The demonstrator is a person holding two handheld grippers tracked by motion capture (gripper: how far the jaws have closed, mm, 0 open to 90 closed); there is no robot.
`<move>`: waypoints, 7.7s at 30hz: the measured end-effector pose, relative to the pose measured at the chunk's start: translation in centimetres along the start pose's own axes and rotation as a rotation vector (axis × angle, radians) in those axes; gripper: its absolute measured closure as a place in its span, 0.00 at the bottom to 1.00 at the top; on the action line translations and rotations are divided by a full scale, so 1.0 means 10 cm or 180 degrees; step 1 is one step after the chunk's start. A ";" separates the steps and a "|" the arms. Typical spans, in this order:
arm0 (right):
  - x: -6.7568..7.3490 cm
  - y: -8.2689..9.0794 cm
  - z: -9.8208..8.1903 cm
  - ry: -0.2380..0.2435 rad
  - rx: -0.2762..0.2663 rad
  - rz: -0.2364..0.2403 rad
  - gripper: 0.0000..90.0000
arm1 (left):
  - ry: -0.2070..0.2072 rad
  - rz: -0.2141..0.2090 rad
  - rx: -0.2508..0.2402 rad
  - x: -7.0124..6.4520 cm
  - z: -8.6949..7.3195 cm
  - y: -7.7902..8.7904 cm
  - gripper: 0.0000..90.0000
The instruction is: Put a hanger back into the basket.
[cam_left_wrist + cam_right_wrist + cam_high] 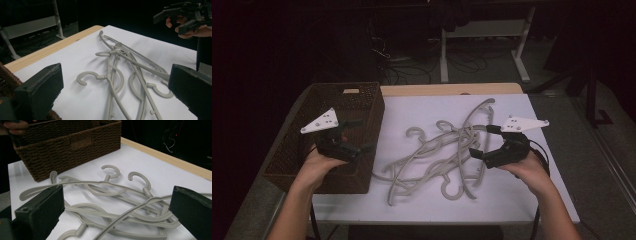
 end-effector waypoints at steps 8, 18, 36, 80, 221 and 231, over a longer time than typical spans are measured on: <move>-0.05 0.03 -0.05 -0.0034 0.0038 -0.0051 0.00 | 0.0001 -0.0080 0.0002 -0.13 0.11 -0.21 0.00; -0.13 0.02 -0.16 -0.0067 0.0151 -0.0138 0.00 | 0.0032 -0.0199 0.0042 -0.37 0.14 -0.56 0.00; -0.11 -0.19 -0.43 -0.0102 0.0624 0.0101 0.35 | 0.0026 -0.0301 0.0189 -0.48 -0.09 -1.19 0.00; 0.14 -0.91 -0.74 -0.0013 0.1247 0.0879 0.99 | -0.0021 -0.0205 0.0388 -0.43 -0.31 -1.33 0.00; -0.10 -0.25 -0.46 -0.0403 0.0566 -0.0042 0.21 | 0.0354 0.0903 0.0970 -0.03 0.70 -1.41 0.90; -0.09 -0.30 -0.47 -0.0366 0.0614 -0.0025 0.21 | 0.0312 0.1108 0.0849 0.33 0.87 -0.48 0.90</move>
Point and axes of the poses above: each handheld gripper's, and its own axes: y roughly backward along the jaws, z roughly out of its top, x roughly to its left, the point moved 4 cm from there along -y, roughly forward along the jaws, and after that the axes turned 15 degrees about y, right-handed, at the moved point
